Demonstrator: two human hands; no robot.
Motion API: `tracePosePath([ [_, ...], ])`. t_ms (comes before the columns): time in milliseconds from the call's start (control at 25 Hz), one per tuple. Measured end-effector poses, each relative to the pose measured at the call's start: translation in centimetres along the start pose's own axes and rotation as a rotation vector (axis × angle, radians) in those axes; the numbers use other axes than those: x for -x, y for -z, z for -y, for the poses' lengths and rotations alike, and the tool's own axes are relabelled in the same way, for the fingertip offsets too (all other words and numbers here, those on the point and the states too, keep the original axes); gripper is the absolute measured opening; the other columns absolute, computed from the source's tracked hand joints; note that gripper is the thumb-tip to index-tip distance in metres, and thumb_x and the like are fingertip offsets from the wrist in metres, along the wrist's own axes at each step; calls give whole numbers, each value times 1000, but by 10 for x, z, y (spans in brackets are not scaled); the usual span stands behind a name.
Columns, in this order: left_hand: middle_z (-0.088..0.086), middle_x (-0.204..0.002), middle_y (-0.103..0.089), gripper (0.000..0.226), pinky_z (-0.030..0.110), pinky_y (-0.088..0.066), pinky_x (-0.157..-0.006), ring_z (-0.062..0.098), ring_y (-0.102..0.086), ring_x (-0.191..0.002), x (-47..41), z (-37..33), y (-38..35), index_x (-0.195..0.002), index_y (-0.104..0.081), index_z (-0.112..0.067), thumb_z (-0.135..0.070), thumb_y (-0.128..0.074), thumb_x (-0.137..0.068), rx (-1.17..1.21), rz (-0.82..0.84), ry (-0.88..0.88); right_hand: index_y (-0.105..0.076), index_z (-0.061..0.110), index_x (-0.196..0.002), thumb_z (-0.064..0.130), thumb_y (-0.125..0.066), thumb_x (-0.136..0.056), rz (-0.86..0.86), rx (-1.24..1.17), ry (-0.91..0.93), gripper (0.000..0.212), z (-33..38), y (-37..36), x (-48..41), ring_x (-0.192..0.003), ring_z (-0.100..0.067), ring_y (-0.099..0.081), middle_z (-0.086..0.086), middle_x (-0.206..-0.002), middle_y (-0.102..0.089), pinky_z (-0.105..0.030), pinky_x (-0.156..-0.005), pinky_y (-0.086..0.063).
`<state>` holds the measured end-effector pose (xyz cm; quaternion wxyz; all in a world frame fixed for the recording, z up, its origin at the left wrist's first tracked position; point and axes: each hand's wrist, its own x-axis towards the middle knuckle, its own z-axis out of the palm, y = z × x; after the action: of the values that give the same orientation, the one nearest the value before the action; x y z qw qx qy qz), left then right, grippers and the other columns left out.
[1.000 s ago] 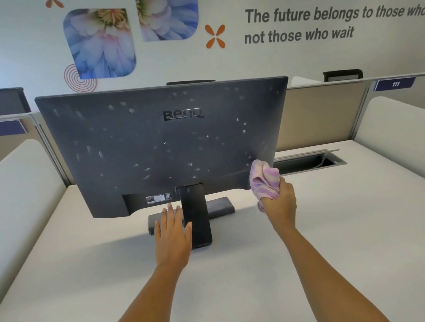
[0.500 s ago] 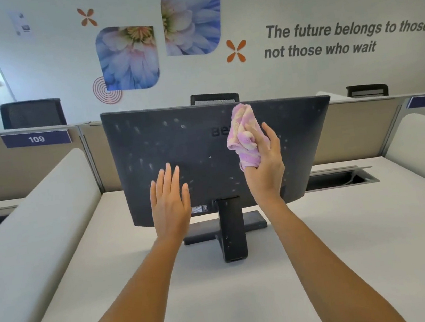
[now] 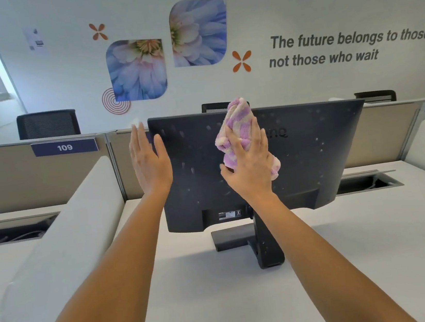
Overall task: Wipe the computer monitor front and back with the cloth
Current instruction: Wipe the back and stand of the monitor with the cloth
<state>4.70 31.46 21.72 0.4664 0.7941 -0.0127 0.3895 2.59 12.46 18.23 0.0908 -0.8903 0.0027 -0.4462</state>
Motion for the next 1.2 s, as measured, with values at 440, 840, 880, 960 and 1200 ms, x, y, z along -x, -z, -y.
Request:
tracePosePath([
  [440, -4, -136, -53, 65, 37, -26, -112, 19, -45, -129, 2, 21, 10, -132, -53, -24, -54, -7, -97, 770, 199, 535, -58, 21, -98, 33, -70, -78, -288, 19, 26, 26, 19, -13, -10, -119, -30, -49, -5, -142, -46, -45, -70, -49],
  [840, -2, -135, -54, 69, 37, -29, -111, 20, -48, -126, -1, 31, 13, -129, -55, -22, -55, -5, -96, 801, 241, 548, -33, 23, -143, 40, -73, -72, -147, 91, 64, 83, 8, 8, -41, -106, -28, -56, -5, -132, -51, -47, -87, -50],
  [880, -2, -135, -55, 69, 37, -29, -111, 20, -49, -126, -2, 32, 13, -129, -56, -22, -55, -5, -96, 793, 239, 547, -29, 20, -147, 42, -71, -75, -164, 48, 23, 86, 15, 10, -46, -115, -30, -52, -8, -141, -45, -47, -88, -50],
  [960, -1, -133, -56, 71, 37, -31, -110, 20, -50, -125, -4, 35, 14, -128, -57, -22, -56, -4, -95, 784, 234, 542, -29, 19, -149, 43, -68, -78, -180, 64, 70, 84, 31, 2, -43, -129, -32, -41, -9, -151, -33, -48, -90, -49],
  [1200, -1, -129, -59, 75, 36, -34, -109, 20, -54, -119, -7, 40, 16, -125, -60, -21, -58, -2, -94, 784, 221, 553, -46, 27, -140, 23, -69, -78, -239, 144, 520, 67, 28, -21, -14, -126, -23, -51, 7, -139, -52, -41, -79, -48],
])
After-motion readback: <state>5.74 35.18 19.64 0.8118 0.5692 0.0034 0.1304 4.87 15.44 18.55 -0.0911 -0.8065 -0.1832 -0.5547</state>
